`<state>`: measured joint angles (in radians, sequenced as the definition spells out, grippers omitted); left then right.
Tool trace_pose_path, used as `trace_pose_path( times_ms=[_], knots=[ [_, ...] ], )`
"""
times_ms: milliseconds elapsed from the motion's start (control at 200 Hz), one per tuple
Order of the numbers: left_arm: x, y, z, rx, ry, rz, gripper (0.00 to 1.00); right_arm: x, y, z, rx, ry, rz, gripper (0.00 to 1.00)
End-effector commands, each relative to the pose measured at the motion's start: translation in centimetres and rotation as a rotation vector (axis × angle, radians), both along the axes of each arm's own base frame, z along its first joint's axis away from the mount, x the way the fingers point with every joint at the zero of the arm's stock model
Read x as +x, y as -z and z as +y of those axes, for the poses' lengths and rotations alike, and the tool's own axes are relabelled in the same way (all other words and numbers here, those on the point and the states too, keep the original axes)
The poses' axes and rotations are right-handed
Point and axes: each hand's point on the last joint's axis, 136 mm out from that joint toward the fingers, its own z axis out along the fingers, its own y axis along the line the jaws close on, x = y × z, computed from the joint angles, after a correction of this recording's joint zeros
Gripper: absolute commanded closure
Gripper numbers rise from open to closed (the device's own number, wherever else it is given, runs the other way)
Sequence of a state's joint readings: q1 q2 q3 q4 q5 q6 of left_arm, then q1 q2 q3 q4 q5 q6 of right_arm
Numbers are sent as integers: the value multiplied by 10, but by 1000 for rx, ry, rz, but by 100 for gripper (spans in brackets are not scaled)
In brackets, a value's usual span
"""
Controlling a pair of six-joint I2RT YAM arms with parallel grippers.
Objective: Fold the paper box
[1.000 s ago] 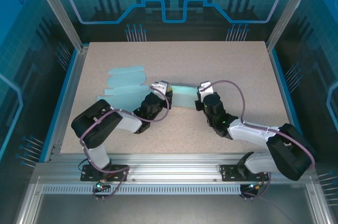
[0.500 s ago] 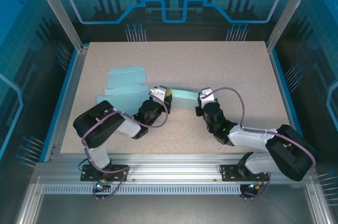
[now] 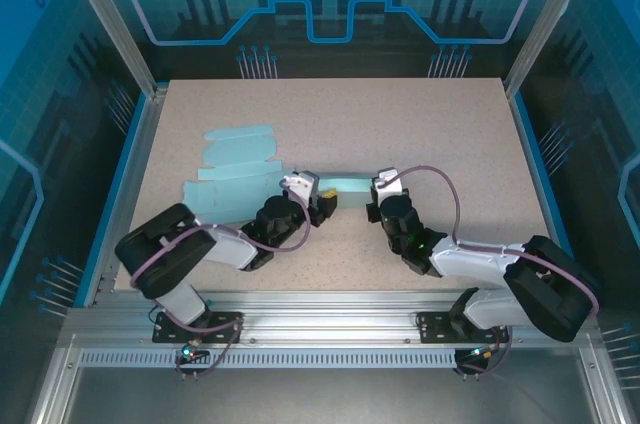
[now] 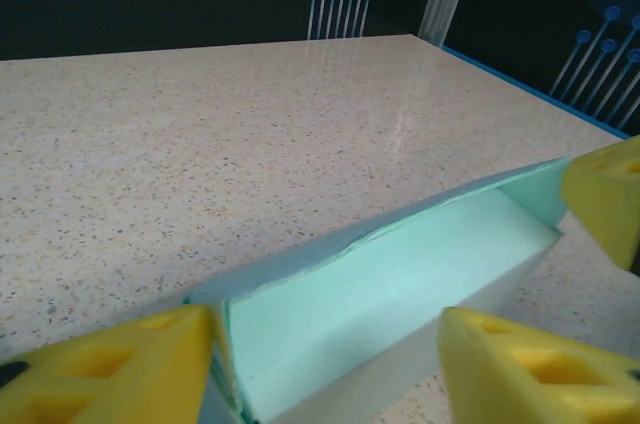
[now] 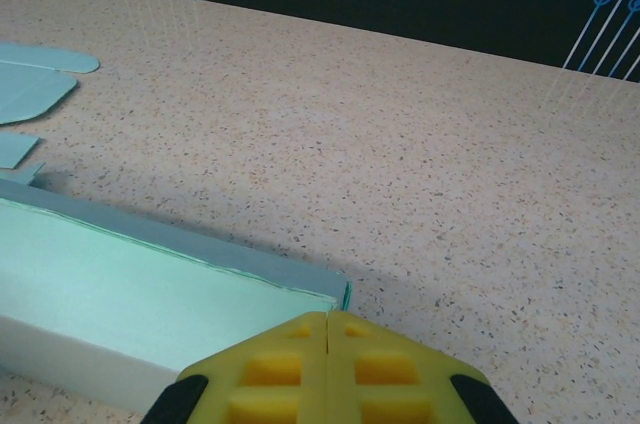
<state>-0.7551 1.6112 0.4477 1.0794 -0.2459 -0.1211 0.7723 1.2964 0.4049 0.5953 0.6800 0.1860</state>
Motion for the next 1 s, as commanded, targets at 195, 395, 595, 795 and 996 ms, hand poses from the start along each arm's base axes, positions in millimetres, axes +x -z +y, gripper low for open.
trace_pose_path(
  times_ms=[195,395,595,795,996],
  knots=[
    [-1,-31,12,-29,-94,180,1,-2,17,9,-47,-18,73,100],
    [17,-49,32,-97,-231,468,1,0,16,11,-54,-23,74,100],
    [25,-47,32,-228,-214,613,1,-1,18,10,-59,-20,79,100],
    [25,-23,23,-243,-199,685,4,-1,18,10,-57,-19,81,100],
    [17,3,14,-250,-165,764,11,0,18,11,-62,-21,87,100]
  ],
)
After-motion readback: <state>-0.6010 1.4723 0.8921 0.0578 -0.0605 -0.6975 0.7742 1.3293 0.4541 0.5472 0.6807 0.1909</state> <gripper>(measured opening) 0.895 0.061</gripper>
